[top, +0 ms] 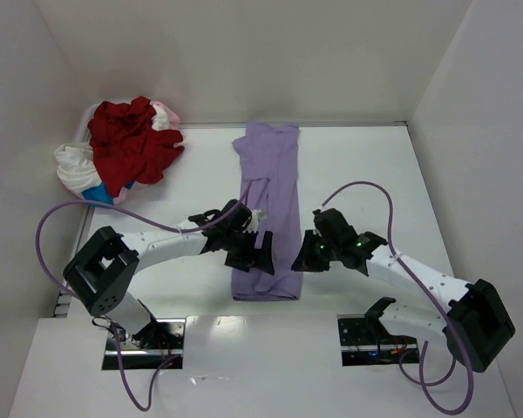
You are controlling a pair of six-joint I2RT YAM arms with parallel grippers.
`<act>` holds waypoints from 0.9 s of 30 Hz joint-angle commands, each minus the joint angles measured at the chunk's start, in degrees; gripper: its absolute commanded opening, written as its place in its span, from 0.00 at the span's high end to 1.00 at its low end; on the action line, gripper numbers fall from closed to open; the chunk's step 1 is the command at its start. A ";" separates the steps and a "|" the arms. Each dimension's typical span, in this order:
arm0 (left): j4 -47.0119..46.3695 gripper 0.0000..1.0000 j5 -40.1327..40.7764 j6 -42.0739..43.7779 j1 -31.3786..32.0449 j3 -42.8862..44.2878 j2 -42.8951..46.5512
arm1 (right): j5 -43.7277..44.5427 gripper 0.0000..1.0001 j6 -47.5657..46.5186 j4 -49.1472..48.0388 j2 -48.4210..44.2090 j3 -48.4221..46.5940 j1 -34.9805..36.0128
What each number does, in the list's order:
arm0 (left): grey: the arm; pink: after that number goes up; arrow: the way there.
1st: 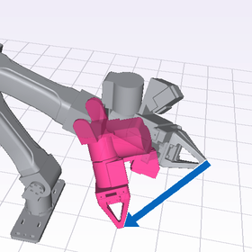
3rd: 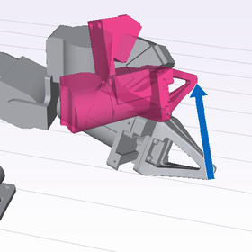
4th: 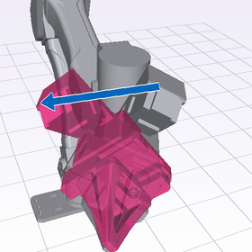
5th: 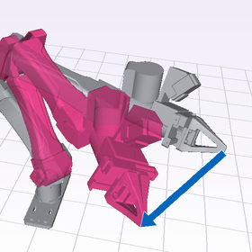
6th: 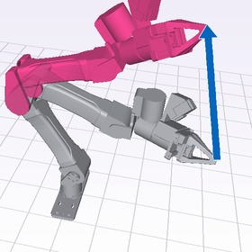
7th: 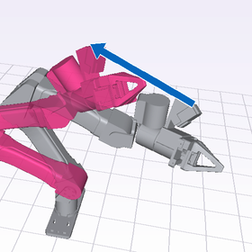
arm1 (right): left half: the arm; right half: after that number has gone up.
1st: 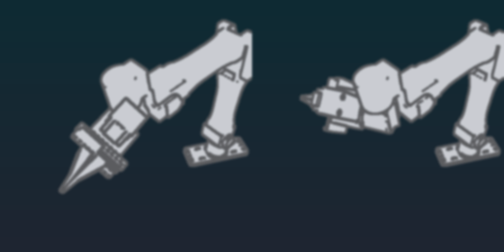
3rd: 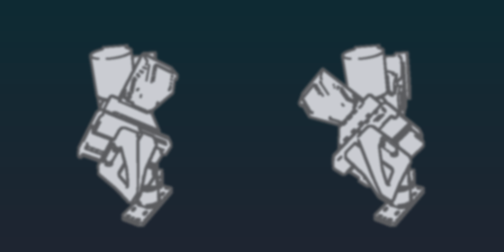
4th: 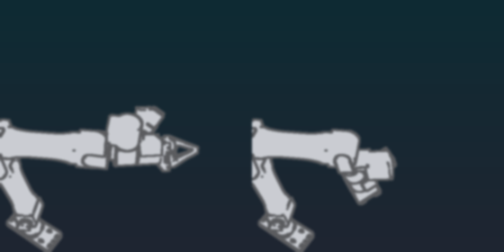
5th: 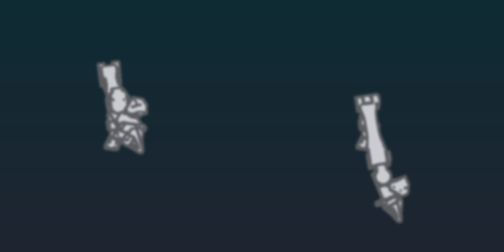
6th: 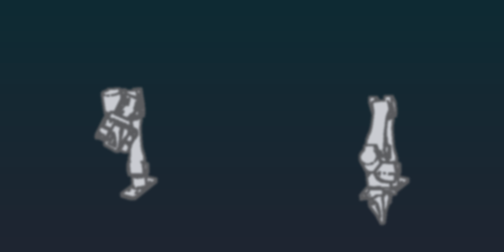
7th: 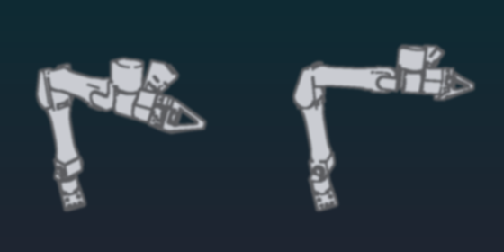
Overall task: Fold and stack the t-shirts
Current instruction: Rotate the tshirt 90 degrees, then grab the bottom of the folded rectangular tshirt with both arms
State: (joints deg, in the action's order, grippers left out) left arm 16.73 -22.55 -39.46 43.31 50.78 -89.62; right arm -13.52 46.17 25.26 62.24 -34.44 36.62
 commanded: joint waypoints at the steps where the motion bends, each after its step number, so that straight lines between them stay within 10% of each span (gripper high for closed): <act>1: -4.69 0.00 2.76 -2.98 -0.07 0.02 1.47 | -0.28 0.87 3.83 -5.65 -1.86 1.38 2.57; 27: -10.23 0.00 1.54 -5.10 -0.07 1.86 -1.87 | 3.76 0.84 2.88 -11.11 5.95 8.07 8.46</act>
State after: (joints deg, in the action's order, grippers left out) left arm 8.49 -20.69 -43.90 43.31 50.74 -91.05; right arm -11.20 50.85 16.62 65.87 -24.64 43.62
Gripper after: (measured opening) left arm 0.998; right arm 0.166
